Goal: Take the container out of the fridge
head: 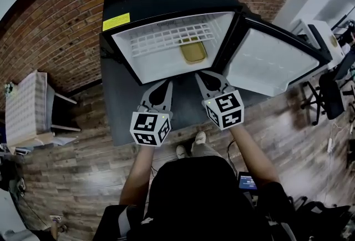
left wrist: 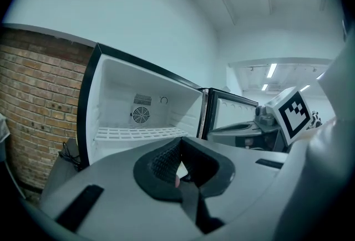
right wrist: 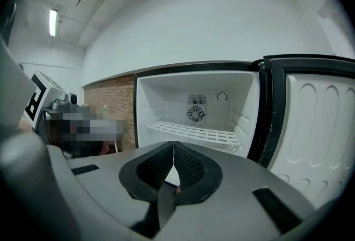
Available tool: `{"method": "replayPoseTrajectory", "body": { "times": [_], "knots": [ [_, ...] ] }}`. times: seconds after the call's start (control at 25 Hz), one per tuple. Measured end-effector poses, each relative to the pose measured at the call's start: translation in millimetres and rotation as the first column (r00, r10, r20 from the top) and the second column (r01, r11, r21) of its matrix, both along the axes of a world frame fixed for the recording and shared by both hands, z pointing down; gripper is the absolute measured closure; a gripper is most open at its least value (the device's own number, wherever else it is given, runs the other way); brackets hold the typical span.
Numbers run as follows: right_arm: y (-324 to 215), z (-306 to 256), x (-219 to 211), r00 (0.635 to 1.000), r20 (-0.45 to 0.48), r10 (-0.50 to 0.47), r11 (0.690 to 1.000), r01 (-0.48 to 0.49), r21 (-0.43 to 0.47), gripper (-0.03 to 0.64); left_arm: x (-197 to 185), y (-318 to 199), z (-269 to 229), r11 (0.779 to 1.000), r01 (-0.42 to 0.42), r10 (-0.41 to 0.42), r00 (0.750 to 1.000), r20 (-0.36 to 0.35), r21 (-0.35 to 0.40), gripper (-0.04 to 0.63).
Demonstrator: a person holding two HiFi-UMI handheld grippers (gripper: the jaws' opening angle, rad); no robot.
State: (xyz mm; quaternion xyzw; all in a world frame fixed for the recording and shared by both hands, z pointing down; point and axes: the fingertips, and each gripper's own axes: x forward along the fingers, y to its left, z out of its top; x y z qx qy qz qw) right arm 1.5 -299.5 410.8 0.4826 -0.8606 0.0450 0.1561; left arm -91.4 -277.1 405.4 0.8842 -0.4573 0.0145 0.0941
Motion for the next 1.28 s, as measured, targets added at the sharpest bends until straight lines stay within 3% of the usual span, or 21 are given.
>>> {"method": "replayPoseTrajectory", "body": {
  "times": [0.48, 0.8, 1.0, 1.28],
  "knots": [
    [-48, 40, 8, 0.972, -0.221, -0.078, 0.995, 0.062, -0.079, 0.575, 12, -43, 13, 1.0, 0.008, -0.007, 1.0, 0.008, -0.027, 0.583],
    [-87, 78, 15, 0.907, -0.386, -0.167, 0.98, 0.111, -0.163, 0.575, 19, -73, 27, 0.998, 0.033, -0.032, 0.999, 0.017, -0.051, 0.583],
    [-104, 106, 13, 0.816, -0.522, -0.247, 0.966, 0.162, -0.202, 0.575, 19, -86, 35, 0.996, 0.05, -0.049, 0.999, 0.018, -0.069, 0.583],
    [-119, 152, 13, 0.616, -0.715, -0.331, 0.944, 0.218, -0.249, 0.574, 21, -101, 44, 0.993, 0.065, -0.064, 0.998, 0.013, -0.094, 0.583]
  ]
}}
